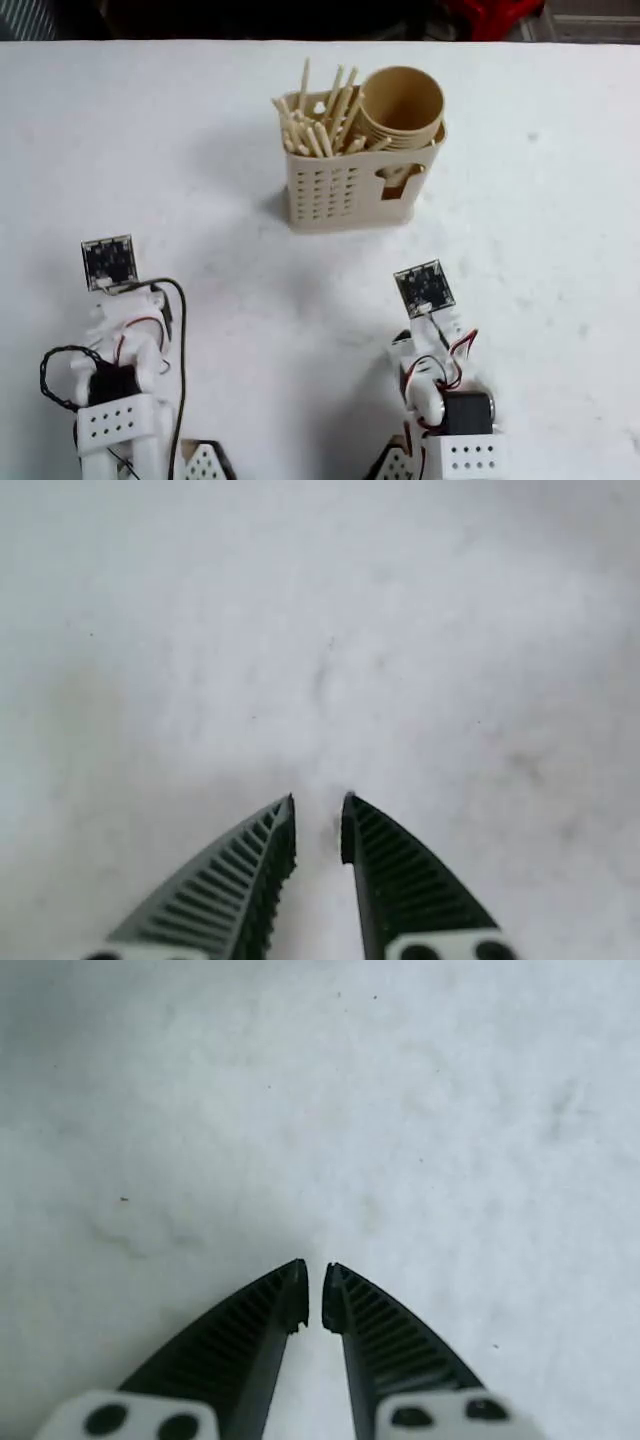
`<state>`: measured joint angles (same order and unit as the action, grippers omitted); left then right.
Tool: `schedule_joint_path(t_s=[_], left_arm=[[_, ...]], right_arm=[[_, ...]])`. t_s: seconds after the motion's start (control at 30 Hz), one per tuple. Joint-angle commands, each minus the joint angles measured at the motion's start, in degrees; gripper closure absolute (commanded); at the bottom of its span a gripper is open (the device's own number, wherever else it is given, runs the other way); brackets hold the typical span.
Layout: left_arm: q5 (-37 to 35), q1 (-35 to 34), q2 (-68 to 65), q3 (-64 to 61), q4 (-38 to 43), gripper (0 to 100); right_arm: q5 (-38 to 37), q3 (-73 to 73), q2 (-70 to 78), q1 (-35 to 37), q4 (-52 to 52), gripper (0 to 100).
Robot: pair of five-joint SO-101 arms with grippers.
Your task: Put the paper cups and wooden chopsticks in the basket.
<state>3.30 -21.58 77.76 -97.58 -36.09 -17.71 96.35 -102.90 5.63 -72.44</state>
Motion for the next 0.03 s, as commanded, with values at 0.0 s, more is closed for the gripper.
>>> schedule_joint_path(t_s=[0.0], left_arm=[[-0.4, 0.7, 0.6, 0.2, -0.3, 90]], right_arm=[[-0.4, 0.4, -0.1, 0.0, -0.2, 95.7]])
